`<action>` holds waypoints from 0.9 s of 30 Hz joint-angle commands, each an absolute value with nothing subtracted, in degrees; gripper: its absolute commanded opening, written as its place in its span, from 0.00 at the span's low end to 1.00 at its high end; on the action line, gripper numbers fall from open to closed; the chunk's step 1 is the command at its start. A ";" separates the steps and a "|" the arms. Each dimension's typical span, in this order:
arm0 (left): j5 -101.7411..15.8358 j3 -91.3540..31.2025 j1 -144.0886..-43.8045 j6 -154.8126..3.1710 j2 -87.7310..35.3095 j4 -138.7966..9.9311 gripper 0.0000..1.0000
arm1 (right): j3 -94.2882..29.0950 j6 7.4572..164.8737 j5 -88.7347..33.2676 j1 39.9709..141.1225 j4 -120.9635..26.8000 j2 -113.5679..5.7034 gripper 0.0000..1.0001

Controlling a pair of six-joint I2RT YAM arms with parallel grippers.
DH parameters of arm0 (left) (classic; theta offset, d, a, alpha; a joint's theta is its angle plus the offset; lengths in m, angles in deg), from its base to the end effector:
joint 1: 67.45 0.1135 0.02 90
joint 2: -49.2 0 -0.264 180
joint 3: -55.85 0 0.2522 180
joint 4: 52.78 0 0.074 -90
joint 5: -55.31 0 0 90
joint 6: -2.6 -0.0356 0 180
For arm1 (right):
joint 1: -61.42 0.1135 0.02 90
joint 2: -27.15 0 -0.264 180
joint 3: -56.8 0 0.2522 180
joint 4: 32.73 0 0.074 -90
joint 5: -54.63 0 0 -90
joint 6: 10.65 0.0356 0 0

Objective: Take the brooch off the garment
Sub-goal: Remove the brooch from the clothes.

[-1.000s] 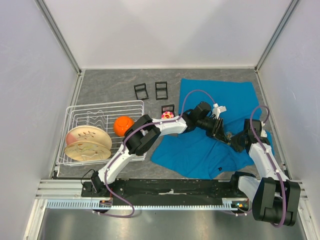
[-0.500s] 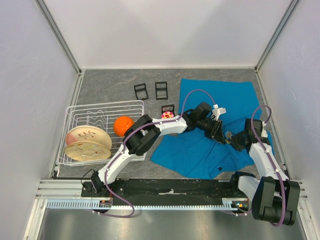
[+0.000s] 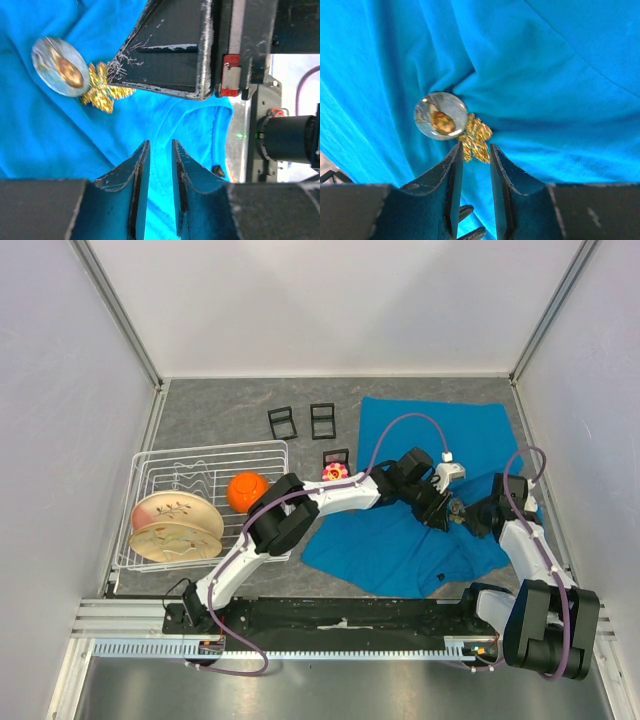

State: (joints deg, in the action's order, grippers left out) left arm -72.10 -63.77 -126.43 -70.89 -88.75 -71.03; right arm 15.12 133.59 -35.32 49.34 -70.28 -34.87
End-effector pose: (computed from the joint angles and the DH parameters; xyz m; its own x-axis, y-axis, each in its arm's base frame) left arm 0.2585 -0.4718 0.1501 -0.5593 0.4921 -0.6670 0.8064 0.1368 -0.5753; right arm 0.1867 -0.0399 0.1661 -0.3146 0.8972 -0.3100 0.7942 0.4277 0.4318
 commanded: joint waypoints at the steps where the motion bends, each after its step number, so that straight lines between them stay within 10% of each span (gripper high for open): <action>1: -66.95 -67.94 -127.04 -83.88 -85.80 -72.95 0.28 | 12.01 132.53 -33.97 48.59 -66.44 -34.73 0.35; 27: -67.30 -71.46 -126.77 -75.45 -90.11 -70.49 0.26 | 18.87 131.73 -31.33 47.53 -71.54 -29.89 0.45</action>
State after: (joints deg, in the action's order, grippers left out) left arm -65.32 -71.81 -126.65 -77.58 -90.90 -73.59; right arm 18.26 131.47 -31.91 47.70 -71.74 -30.06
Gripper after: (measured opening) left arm 0.262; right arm 0.446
